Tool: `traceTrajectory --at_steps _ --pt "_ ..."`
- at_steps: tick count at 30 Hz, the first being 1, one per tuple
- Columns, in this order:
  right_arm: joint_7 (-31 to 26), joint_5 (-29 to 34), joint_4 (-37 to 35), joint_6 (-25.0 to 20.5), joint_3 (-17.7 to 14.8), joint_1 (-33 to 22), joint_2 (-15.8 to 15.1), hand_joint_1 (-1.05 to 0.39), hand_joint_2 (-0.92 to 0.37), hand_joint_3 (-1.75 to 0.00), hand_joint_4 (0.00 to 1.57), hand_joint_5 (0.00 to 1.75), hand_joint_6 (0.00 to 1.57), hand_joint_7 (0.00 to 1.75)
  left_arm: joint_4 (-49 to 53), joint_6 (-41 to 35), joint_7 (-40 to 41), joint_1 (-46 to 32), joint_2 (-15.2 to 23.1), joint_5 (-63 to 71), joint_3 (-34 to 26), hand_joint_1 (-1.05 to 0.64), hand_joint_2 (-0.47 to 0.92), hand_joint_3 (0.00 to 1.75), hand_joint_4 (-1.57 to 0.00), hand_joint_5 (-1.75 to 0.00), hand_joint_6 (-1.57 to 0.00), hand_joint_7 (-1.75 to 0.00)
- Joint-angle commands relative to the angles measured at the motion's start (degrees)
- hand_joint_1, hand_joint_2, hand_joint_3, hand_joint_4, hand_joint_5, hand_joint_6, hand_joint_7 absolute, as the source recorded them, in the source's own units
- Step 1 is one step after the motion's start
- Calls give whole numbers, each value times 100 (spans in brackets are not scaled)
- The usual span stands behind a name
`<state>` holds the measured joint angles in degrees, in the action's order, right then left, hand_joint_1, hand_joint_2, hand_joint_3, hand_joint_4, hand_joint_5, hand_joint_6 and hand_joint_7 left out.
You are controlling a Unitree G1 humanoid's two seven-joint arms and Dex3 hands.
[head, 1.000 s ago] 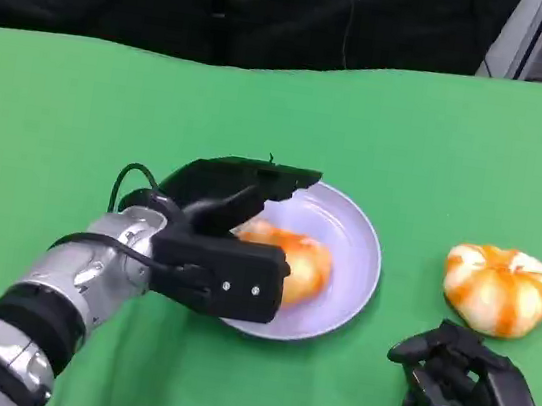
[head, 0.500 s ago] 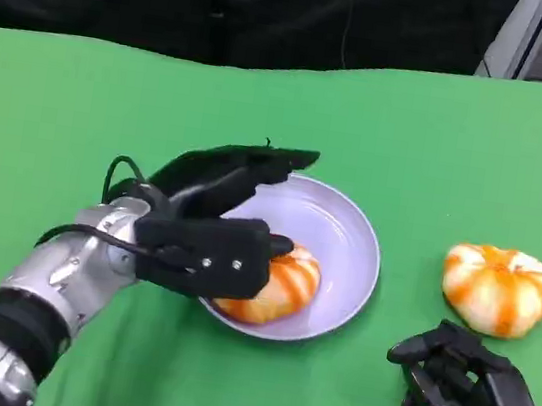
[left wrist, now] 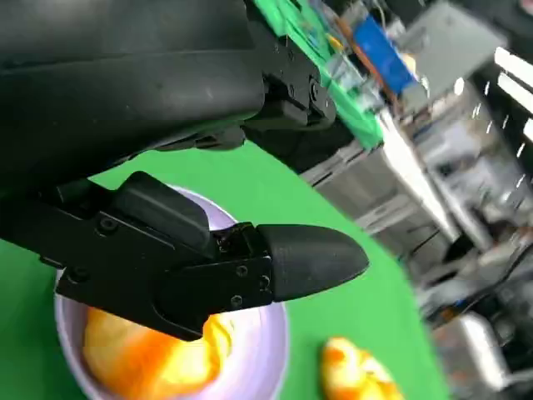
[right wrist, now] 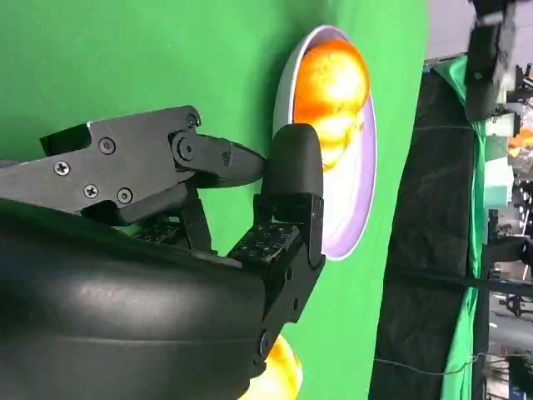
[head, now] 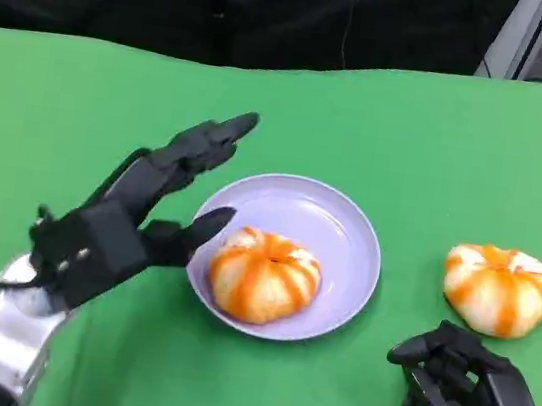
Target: Grasp the bread from the table and place it into the plate.
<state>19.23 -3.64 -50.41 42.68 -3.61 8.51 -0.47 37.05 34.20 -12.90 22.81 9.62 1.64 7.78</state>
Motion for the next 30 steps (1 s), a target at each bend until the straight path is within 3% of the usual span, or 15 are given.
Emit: traceTrajectory --at_steps 1,16,30 --pt "25 -58 8 -35 -21 -78 -85 -27 -92 -45 67 175 75 108 -351 -79 -819 -391 -146 -1204 -502 -79 92 64 -41 -5 -32 -3" --pt "48 -65 -28 -34 -55 -67 -116 -27 -92 -46 66 175 74 109 -740 -150 -2258 -1715 -333 -2752 -1625 -74 92 52 -63 -7 -48 -4" --pt "143 -116 3 -135 -81 -74 -151 -28 -92 -44 65 175 74 111 -395 -2 -2946 -2061 -423 -3077 -2226 -61 92 50 -71 -4 -55 -3"
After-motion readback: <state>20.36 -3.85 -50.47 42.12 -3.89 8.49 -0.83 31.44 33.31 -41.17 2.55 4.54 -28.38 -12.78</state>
